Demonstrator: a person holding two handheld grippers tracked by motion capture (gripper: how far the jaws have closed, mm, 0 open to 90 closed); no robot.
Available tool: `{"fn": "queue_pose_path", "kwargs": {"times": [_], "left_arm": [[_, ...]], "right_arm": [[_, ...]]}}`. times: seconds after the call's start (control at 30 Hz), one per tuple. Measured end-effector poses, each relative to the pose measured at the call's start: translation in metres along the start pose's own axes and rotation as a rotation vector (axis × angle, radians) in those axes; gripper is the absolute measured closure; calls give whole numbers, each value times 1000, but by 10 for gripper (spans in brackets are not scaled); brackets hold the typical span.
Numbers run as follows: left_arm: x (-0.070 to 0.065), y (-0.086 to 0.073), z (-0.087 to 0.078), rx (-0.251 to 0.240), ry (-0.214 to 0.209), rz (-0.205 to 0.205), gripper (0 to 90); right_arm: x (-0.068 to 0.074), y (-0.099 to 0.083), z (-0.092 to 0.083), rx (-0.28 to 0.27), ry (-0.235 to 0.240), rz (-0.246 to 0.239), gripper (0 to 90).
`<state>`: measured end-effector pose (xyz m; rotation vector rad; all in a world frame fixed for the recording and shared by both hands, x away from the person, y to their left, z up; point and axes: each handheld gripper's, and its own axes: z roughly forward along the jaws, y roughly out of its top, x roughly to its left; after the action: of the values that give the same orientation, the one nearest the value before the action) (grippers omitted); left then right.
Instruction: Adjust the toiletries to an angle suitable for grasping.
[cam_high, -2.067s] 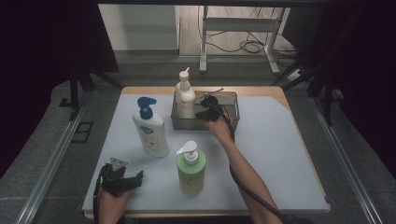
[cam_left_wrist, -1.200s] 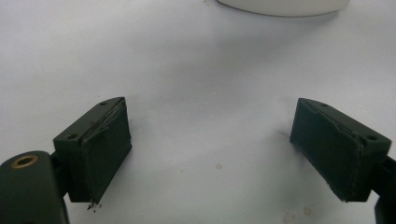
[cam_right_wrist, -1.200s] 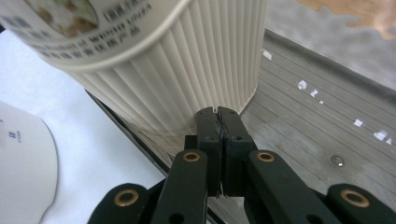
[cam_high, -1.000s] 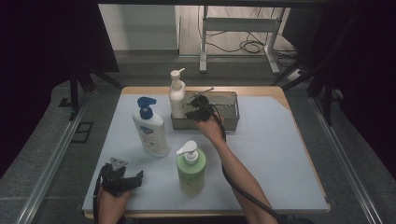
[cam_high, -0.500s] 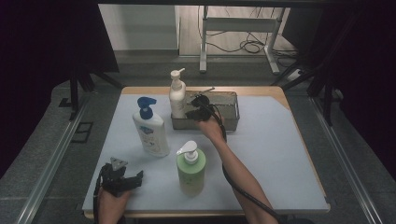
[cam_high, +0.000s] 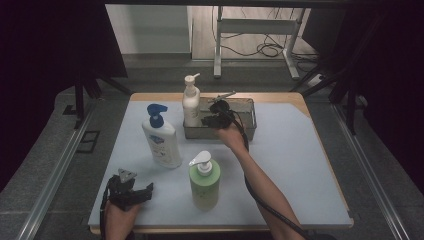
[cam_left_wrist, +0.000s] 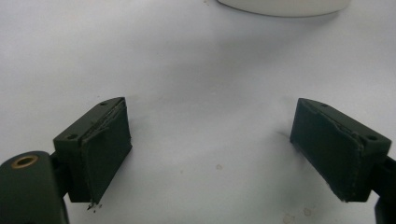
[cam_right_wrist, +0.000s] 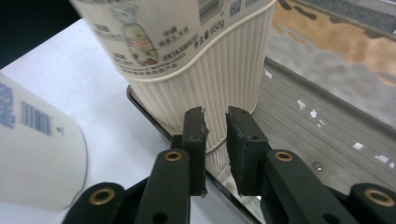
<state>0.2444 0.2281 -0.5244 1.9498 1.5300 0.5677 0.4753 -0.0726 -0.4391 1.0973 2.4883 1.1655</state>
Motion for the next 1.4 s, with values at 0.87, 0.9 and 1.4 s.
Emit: {"fn": "queue_pose_path", "kwargs": {"times": [0.87, 0.9, 1.4], "left_arm": [[0, 0, 0, -3, 0, -1, 118], [0, 0, 0, -3, 0, -1, 118], [0, 0, 0, -2, 0, 0, 118]], "right_arm": [[15, -24, -47, -12, 56, -137, 394], [16, -26, -48, -13, 61, -144, 392], [23, -55, -76, -12, 93, -191, 285]]}}
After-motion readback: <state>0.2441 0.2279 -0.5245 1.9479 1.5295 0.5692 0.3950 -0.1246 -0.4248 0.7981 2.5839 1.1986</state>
